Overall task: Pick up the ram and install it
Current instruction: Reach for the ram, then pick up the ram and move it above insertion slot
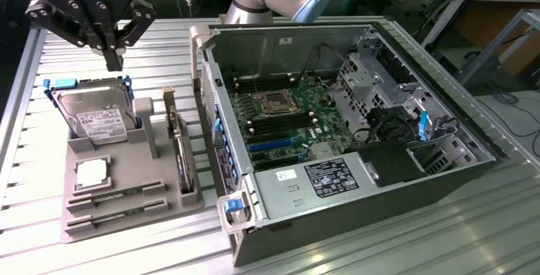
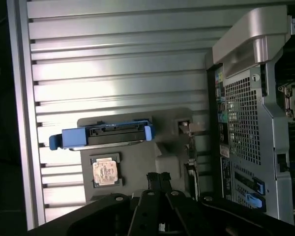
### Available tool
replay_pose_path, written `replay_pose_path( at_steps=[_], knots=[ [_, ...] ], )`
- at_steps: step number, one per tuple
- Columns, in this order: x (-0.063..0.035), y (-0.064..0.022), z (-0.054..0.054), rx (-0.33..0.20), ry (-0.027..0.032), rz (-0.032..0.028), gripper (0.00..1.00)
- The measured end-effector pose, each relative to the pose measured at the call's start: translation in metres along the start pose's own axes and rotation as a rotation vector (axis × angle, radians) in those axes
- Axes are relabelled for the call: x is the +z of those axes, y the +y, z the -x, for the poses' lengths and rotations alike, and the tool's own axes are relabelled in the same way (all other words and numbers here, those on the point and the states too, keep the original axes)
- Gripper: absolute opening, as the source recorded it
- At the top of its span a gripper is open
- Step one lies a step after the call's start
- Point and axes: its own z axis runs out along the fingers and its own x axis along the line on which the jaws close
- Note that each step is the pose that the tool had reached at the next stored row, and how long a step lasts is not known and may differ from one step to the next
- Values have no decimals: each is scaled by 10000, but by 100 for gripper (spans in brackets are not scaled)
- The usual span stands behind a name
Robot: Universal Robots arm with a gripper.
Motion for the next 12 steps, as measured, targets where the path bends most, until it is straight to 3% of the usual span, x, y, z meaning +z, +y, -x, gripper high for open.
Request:
replay_pose_path(
  at_steps=[10,12],
  knots=[
    [-2,-15,-17,-2,-1,3,11],
    [-8,-195,-3,-1,-4,13,11]
  ],
)
